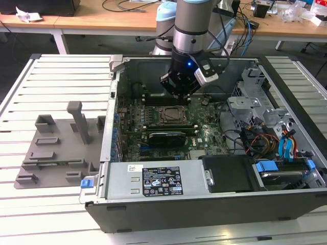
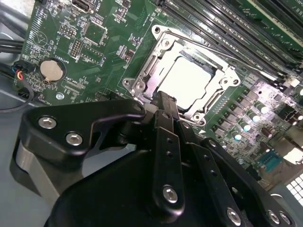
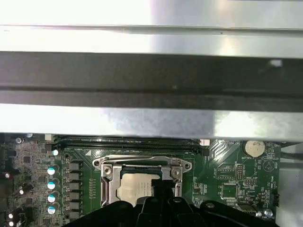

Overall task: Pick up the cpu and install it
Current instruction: 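Install the first cpu locking lever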

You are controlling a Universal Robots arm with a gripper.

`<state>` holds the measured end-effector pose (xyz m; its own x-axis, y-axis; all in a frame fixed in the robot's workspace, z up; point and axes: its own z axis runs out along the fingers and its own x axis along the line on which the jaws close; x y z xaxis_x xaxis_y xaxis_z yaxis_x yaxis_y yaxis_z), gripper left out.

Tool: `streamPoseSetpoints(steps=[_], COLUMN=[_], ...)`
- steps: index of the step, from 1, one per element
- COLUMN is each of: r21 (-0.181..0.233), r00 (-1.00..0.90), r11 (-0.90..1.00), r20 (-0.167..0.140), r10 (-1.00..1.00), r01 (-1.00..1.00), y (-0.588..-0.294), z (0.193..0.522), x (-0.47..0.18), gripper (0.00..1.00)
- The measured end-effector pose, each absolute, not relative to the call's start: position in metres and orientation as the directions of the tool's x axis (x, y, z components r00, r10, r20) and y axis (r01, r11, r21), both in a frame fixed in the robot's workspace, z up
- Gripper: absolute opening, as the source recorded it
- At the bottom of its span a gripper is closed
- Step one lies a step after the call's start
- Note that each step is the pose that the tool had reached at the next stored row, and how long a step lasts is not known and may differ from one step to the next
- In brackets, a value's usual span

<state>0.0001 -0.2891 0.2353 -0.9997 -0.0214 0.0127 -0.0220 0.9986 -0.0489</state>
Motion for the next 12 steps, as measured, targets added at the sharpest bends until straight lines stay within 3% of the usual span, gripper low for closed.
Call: streamPoseSetpoints(steps=[12], r21=[-0.061], r00=[-1.0], r11=[0.998], r20=[0.013], r10=[-0.021], r01=[-0.022], y=[-0.289], z=[0.255], x=[0.0], gripper=[0.11])
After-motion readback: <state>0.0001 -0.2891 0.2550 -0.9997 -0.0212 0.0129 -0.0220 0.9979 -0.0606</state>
